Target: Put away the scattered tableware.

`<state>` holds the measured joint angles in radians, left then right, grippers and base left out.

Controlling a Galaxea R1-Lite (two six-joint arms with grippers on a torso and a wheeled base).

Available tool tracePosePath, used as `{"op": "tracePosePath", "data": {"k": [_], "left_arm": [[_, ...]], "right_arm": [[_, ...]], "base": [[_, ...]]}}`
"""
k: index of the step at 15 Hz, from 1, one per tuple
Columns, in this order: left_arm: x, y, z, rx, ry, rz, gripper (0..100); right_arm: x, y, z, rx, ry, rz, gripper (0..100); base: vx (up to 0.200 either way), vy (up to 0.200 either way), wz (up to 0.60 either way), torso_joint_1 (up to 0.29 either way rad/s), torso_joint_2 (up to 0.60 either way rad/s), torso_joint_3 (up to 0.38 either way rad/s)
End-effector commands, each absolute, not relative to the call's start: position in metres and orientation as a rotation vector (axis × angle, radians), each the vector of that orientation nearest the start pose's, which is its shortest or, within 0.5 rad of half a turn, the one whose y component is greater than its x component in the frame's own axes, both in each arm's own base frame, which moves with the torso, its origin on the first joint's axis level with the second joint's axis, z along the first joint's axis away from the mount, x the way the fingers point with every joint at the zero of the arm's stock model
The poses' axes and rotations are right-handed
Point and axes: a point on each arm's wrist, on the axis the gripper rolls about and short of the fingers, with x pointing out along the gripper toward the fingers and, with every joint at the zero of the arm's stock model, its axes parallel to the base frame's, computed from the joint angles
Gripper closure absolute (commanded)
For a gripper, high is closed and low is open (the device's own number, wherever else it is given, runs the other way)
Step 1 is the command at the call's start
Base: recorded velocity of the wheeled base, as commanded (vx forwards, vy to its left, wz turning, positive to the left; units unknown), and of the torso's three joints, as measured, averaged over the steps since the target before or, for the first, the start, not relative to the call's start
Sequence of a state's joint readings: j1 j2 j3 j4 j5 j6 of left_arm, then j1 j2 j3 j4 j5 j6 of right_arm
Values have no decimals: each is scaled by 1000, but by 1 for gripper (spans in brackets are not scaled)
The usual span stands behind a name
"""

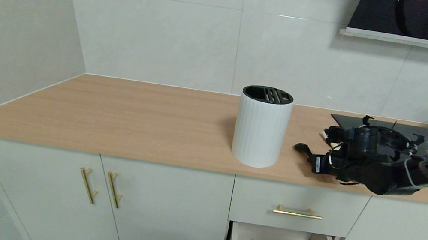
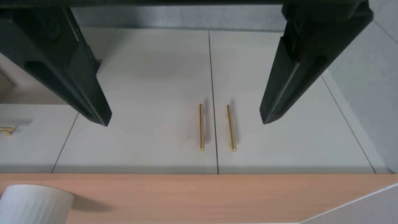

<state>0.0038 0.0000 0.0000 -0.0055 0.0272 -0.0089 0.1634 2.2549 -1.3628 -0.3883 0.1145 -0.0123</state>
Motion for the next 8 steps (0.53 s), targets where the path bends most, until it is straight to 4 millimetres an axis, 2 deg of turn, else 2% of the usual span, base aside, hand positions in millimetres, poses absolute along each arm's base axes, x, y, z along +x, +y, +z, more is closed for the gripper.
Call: {"op": "tracePosePath", "data": {"k": [1,3,4,6,8], "left_arm": [[-23,1,76,-9,-6,31,0],[-23,1,76,-9,-6,32,0],[-23,1,76,-9,-6,32,0],[-23,1,76,-9,-6,31,0],[-23,1,76,-9,-6,31,0]], "right_arm": [[400,81,141,-16,484,260,100],[364,79,169,-15,491,240,100],[344,78,174,-12,502,247,100],[314,81,177,-26,514,268,100],[298,79,181,-26,512,266,100]], "base": [[0,0,0,0,0,0],[0,0,0,0,0,0],[0,0,0,0,0,0],[0,0,0,0,0,0],[0,0,0,0,0,0]]}}
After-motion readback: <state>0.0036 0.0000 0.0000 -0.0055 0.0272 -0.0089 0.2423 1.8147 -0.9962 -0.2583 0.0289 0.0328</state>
